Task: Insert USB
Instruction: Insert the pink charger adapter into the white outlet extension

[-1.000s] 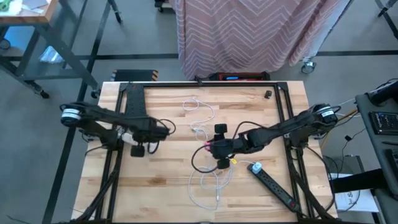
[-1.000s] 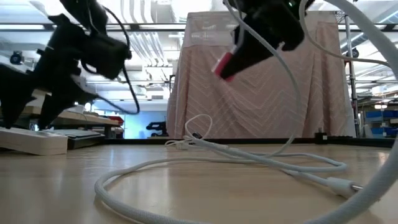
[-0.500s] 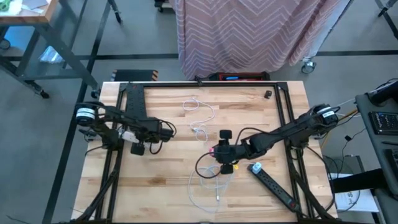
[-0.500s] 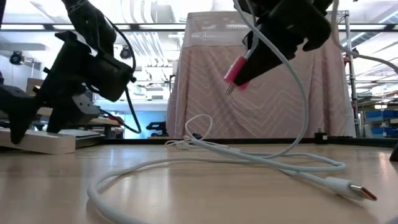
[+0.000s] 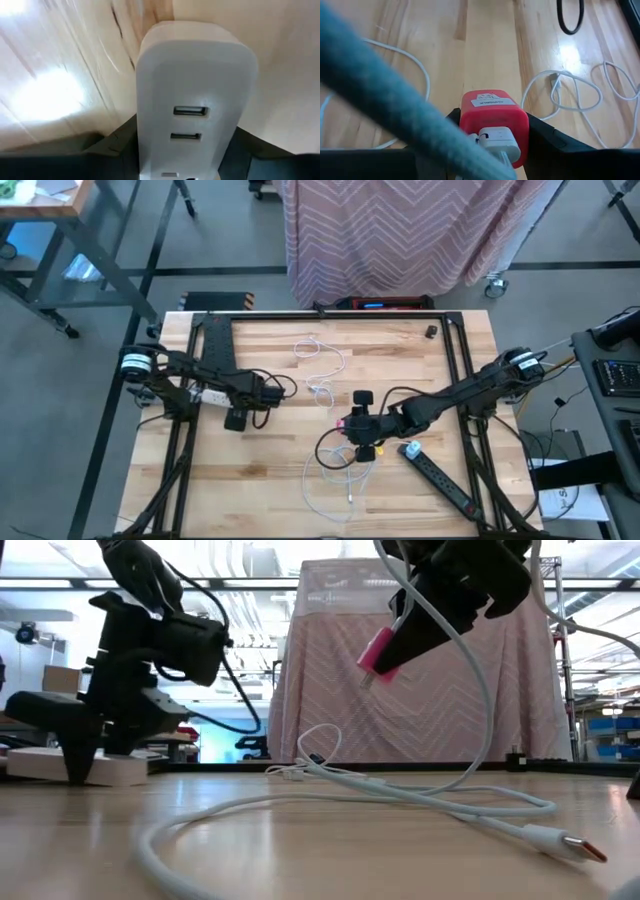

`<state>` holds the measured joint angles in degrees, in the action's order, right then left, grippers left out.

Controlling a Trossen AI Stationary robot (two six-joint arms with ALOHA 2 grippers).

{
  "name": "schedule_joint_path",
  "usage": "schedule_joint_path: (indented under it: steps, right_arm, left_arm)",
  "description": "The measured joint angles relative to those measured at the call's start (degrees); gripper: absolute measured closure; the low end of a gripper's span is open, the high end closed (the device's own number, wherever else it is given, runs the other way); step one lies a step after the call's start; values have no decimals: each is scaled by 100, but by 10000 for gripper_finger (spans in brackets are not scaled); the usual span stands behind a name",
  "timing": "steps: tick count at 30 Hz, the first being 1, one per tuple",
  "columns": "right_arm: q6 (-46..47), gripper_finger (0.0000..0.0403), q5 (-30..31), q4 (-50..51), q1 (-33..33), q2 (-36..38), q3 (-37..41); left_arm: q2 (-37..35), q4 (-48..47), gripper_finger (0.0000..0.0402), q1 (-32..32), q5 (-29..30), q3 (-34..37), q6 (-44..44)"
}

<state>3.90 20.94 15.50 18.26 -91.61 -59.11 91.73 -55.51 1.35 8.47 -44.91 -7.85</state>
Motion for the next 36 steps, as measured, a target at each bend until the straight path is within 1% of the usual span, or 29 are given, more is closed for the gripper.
schedule_joint_path:
  steps: [6, 8, 9, 12, 16, 18, 22, 27, 31, 36]
  right_arm:
    - [-157, 263, -12, -170, -4, 0, 0]
    - [-201, 263, -19, -233, -11, 0, 0]
    - [-223, 263, -23, -287, -13, 0, 0]
    - [-378, 263, -38, -499, -13, 0, 0]
    - [-524, 263, -36, -730, -16, 0, 0]
    - [-520, 263, -36, -729, -26, 0, 0]
    - [-339, 263, -35, -754, -128, -8, 14]
    - [-239, 263, -36, -925, -363, -298, 39]
    - [-232, 263, -32, -964, -483, -679, 42]
    - [-245, 263, -66, -1081, -502, -971, 48]
  left_arm:
    - [3, 399, 230, -269, -84, -170, 47]
    - [10, 663, 230, -362, -146, -279, 61]
    - [14, 961, 230, -391, -203, -339, 65]
    - [34, 2620, 230, -448, -336, -505, 94]
    - [49, 3924, 230, -453, -698, -470, 198]
    - [143, 4512, 230, -455, -754, -483, 189]
    - [434, 5122, 230, -466, -692, -514, 132]
    - [1034, 5583, 230, -623, -689, -574, 89]
    - [1230, 5752, 230, -710, -635, -733, 84]
    - [1238, 5958, 230, -734, -645, -771, 154]
